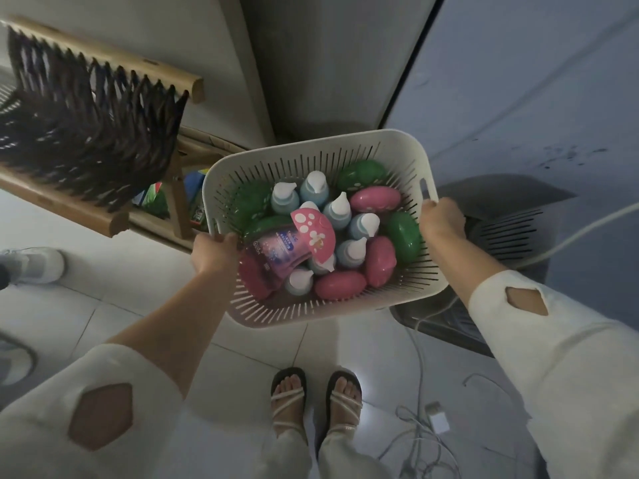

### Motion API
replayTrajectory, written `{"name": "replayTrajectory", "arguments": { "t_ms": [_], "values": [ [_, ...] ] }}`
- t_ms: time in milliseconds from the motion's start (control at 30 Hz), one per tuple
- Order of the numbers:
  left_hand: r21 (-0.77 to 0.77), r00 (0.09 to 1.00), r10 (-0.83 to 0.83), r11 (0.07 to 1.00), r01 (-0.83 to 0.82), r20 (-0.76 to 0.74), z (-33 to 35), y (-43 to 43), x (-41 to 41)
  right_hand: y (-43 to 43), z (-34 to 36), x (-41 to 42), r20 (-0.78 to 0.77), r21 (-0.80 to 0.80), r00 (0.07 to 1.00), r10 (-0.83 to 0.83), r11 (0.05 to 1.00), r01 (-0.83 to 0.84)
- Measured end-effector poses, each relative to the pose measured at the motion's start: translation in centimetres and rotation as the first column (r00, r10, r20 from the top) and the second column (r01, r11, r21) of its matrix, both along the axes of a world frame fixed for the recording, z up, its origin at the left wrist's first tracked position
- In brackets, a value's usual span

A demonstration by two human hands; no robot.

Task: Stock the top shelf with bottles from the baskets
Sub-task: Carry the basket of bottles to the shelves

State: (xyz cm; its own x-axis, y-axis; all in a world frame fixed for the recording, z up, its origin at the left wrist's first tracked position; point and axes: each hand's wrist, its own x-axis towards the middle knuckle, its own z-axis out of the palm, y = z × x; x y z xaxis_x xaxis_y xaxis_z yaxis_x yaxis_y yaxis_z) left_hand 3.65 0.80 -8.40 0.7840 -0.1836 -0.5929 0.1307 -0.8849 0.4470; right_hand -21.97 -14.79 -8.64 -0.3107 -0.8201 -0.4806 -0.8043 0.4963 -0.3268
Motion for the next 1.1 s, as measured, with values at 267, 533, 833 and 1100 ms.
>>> {"name": "replayTrajectory", "arguments": {
  "t_ms": [267, 533, 833, 1100],
  "values": [
    [0.007, 0.998, -0.02, 1.0, 0.021, -0.052, 8.6, 1.5, -0.5, 3.6, 7.9, -1.1, 0.022, 0.085, 0.999, -0.023, 0.996, 0.021],
    [-0.012, 0.994, -0.1, 0.995, 0.1, -0.04, 19.5, 4.7, -1.1, 8.1, 19.2, -3.2, 0.048, 0.103, 0.999, -0.006, 0.995, 0.001],
    [-0.105, 0.949, -0.306, 0.949, 0.298, -0.071, 26.9, 8.6, -1.0, 16.6, 28.4, -5.1, 0.085, 0.016, 0.989, -0.118, 0.993, 0.117],
    [-0.151, 0.813, -0.582, 0.801, 0.58, 0.036, 32.9, 12.0, -2.6, 31.7, 34.2, -7.9, 0.07, -0.022, 0.898, -0.433, 0.9, 0.436]
  ]
}}
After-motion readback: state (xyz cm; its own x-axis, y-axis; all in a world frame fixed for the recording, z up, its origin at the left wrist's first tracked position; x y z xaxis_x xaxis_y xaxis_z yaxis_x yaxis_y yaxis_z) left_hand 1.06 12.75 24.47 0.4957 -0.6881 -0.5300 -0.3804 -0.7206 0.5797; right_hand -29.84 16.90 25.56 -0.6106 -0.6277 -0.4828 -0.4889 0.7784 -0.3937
